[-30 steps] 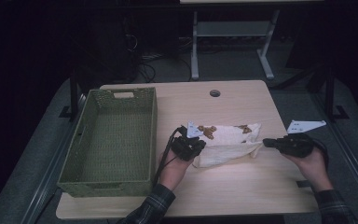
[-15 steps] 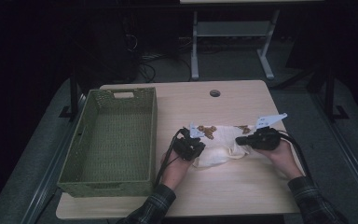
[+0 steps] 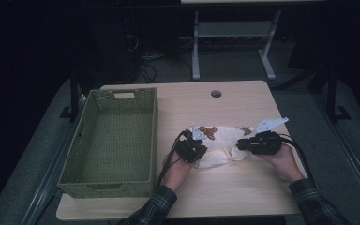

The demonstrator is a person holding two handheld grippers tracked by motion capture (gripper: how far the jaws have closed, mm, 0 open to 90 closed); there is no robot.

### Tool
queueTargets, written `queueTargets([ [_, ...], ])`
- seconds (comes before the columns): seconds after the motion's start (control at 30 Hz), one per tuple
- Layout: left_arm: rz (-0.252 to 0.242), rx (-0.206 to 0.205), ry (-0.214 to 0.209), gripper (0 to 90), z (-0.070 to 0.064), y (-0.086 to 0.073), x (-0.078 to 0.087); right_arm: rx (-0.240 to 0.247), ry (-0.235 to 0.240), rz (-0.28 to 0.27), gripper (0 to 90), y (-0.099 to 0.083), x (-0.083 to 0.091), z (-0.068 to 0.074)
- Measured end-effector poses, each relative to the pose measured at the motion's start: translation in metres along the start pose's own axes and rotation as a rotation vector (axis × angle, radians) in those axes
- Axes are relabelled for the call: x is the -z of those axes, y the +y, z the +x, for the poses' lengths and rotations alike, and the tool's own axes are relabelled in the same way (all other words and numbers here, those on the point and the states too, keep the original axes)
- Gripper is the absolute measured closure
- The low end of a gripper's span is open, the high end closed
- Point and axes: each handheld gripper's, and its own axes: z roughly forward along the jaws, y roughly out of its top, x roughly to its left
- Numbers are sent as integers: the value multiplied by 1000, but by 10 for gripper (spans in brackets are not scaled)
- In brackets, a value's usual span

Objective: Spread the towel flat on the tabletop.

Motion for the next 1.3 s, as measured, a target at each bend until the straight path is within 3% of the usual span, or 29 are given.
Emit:
queueTargets([
  [0.17,1,3,0,853,0,0,0,-41,-45,-22,706,-13,26,-7],
  [0.3,4,2,-3,853,0,0,0,-72,-61,5,697,-29,36,-7],
  [0.47,6,4,-1,853,0,-1,-1,-79,-47,29,671,-41,34,3],
  [0.7,6,5,-2,854,0,-1,0,-60,-19,41,637,-35,17,11],
  [0.87,1,10,2,854,1,-1,2,-45,-40,74,845,-33,11,11],
  [1.1,-39,43,-9,856,3,-1,12,-64,-73,18,874,-36,40,4],
  [1.3,-71,57,-32,856,-7,-4,33,-72,-89,-24,875,-46,67,6],
])
